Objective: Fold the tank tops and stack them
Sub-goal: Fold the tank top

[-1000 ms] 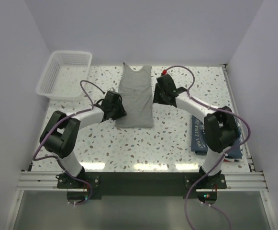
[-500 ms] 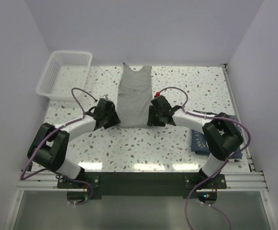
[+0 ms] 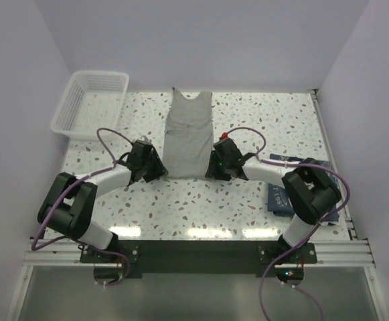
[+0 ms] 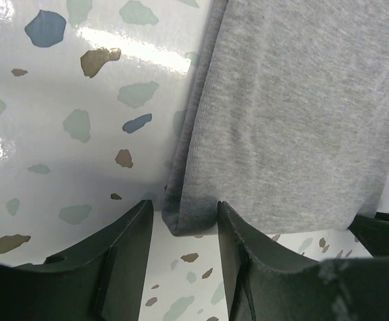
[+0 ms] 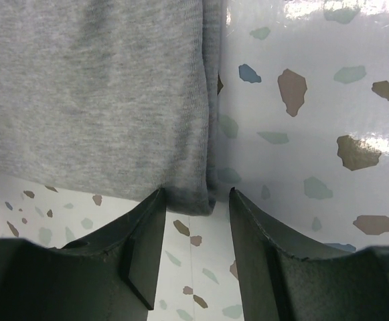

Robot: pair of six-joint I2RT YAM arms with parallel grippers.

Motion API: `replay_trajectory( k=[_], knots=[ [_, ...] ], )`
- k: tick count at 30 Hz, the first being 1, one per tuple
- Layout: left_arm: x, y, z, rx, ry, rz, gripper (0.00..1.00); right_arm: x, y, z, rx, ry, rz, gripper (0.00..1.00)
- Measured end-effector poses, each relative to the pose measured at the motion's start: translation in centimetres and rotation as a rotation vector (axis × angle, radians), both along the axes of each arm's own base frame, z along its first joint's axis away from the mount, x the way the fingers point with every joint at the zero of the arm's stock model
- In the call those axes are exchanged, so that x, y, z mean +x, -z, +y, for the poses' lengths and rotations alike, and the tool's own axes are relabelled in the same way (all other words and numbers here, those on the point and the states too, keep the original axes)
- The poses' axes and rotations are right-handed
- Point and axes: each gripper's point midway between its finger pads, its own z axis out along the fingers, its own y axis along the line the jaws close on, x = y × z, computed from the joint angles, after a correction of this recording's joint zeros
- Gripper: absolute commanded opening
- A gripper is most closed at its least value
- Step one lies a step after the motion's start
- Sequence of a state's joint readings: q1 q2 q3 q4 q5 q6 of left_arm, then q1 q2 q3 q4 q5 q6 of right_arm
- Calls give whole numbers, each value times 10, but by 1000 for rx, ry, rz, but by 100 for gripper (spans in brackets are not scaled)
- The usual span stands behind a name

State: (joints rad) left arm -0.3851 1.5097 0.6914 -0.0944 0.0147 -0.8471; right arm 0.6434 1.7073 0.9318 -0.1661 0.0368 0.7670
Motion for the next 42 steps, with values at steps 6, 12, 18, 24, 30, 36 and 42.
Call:
replay_trajectory(
  k=[6,12,18,24,30,36,42],
  knots=[
    [0,3,-1,-21,-9,-9,38,0,1,3,23,11,2,31],
    [-3,8,-2,-46,-16,-18,3,-4,6,2,26,20,13,0],
    [-9,8,-4,-59,5,-30,0,-8,6,2,31,3,1,0],
    [-60,9,-1,-74,48,-19,0,-65,3,-3,8,-98,1,0],
    [-122,-1,-9,-90,137,17,0,-141,-15,-4,18,-252,-20,0],
    [-157,-45,-21,-127,187,-16,0,-177,-59,-6,65,-303,-82,0],
    [-126,-116,-28,-143,121,-136,0,-156,-109,-12,34,-229,-174,0]
  ],
)
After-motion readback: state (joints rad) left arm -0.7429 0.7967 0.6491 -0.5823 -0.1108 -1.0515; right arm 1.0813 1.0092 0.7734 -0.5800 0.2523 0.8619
